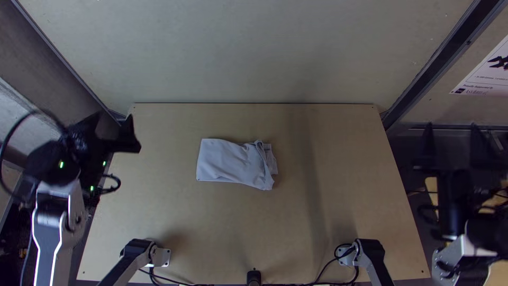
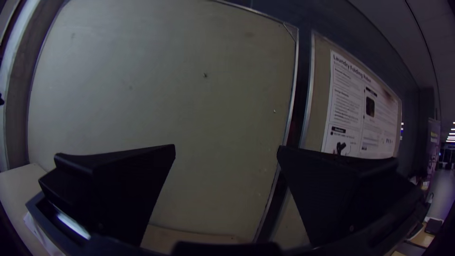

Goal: Fold the t-shirt

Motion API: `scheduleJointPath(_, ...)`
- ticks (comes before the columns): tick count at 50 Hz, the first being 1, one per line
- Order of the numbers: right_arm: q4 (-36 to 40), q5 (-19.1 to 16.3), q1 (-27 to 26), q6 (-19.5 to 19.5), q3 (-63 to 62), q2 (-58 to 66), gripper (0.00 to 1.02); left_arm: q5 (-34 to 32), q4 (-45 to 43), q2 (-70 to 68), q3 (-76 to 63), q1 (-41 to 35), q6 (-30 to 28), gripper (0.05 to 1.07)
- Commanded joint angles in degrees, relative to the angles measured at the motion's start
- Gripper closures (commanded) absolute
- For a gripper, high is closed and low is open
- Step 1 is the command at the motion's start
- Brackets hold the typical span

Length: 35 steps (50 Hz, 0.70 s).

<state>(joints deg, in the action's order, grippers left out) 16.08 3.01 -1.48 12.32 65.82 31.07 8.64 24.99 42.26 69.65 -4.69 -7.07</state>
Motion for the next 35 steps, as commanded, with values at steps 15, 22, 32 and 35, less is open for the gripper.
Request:
scheduleJointPath(15, -2.5, -0.3, 6.3, -0.1, -24.7, -26.4, 0.04, 0.1, -12.6, -30.6, -29.3, 3.2, -2.9, 0.10)
scheduleJointPath(22, -3.2, -0.2, 6.3, -3.9, -32.2, -31.2, 0.04, 0.0, -14.3, -39.7, -39.0, 2.9, -2.8, 0.10)
scheduleJointPath(32, -8.0, -0.1, 5.8, -9.8, -44.4, -31.4, 0.04, -0.2, -18.3, -42.5, -50.8, 3.1, -1.5, 0.10)
scheduleJointPath(35, -11.1, -0.1, 5.5, -10.6, -49.5, -31.4, 0.04, 0.4, -20.6, -42.5, -55.6, 3.1, -1.5, 0.10)
